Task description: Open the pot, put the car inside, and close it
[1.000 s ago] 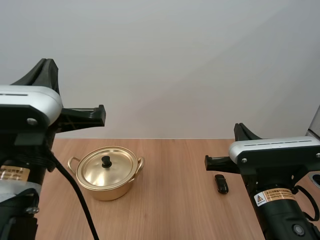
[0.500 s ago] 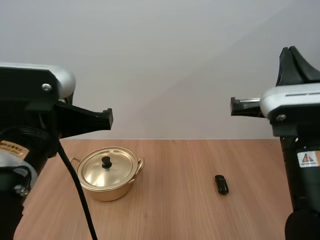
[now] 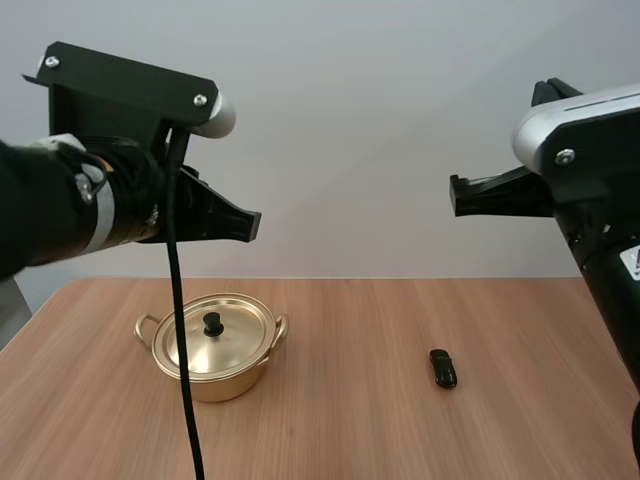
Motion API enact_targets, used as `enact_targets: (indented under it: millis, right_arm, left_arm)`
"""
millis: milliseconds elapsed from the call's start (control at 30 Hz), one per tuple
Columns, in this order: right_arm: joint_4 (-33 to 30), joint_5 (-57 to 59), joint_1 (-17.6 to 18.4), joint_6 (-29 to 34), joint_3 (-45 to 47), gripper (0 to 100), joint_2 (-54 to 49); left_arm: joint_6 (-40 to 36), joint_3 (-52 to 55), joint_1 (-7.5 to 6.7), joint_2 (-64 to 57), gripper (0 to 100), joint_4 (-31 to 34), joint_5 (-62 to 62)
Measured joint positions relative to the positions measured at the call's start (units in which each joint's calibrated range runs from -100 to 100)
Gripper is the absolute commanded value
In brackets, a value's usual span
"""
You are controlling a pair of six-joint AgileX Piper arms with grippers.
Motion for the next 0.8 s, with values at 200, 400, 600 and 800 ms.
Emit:
enact_targets:
  millis: [200,400,600,800]
  right_arm:
    - [-1.12,17.78,-0.09,0.00,0.00,0,0.00]
    - [-1.36,33.06,-0.09,0.00,0.00,0,0.00]
    - [-1.36,49.02,-0.09,0.00,0.00,0,0.00]
    - [-1.36,64.94,-0.42,0.00,0.00,0,0.00]
  left_arm:
    - [2.62,-11.05,0.00,12.72,0,1.48,16.80]
    - [2.62,-21.65,0.00,23.95,0,6.61,27.29]
    - [4.44,-25.68,0.00,35.64,0,10.58,27.50]
    - [6.91,-25.68,0.00,45.35,0,10.58,27.50]
